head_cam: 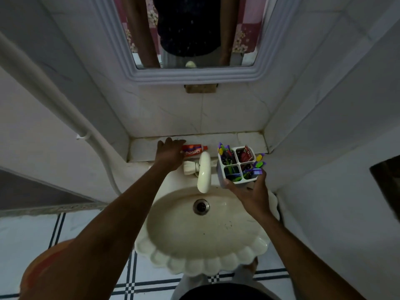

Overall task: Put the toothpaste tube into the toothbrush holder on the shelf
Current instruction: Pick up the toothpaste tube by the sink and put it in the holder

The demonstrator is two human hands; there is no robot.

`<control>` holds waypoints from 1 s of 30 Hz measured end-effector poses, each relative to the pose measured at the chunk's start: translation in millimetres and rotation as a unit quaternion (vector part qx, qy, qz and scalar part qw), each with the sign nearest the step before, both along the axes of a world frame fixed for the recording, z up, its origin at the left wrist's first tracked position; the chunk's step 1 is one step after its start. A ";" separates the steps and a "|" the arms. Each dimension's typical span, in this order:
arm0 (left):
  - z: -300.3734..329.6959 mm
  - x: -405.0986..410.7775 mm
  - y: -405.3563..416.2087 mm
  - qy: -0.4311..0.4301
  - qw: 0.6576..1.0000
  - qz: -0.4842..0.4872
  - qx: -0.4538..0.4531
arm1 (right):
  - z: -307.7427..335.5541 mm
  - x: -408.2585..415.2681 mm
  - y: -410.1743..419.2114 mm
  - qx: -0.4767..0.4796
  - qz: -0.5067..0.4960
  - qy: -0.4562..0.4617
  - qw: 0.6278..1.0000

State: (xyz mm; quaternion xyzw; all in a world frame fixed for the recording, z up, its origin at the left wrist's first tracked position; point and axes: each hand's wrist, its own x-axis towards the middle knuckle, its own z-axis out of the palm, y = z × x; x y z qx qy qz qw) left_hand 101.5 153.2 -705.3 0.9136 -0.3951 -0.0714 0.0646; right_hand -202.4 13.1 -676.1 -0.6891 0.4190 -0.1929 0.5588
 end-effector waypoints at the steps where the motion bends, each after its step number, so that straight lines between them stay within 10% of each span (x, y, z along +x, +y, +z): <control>1: 0.4 1.2 -1.9 -0.010 1.000 -0.005 0.002 | 0.8 0.2 -0.3 0.000 0.001 -0.001 1.000; 15: 150.3 -68.1 -12.1 0.092 0.929 0.023 -0.358 | 0.9 -2.7 -8.4 -0.024 0.027 0.022 0.999; 24: 210.2 -139.8 -32.8 0.025 0.989 -0.114 -0.089 | 1.9 -5.7 -17.2 -0.040 0.042 0.050 0.997; 30: 197.9 -156.4 -39.2 0.118 0.979 -0.095 -0.136 | 3.0 -6.3 -20.4 -0.024 0.060 0.046 0.997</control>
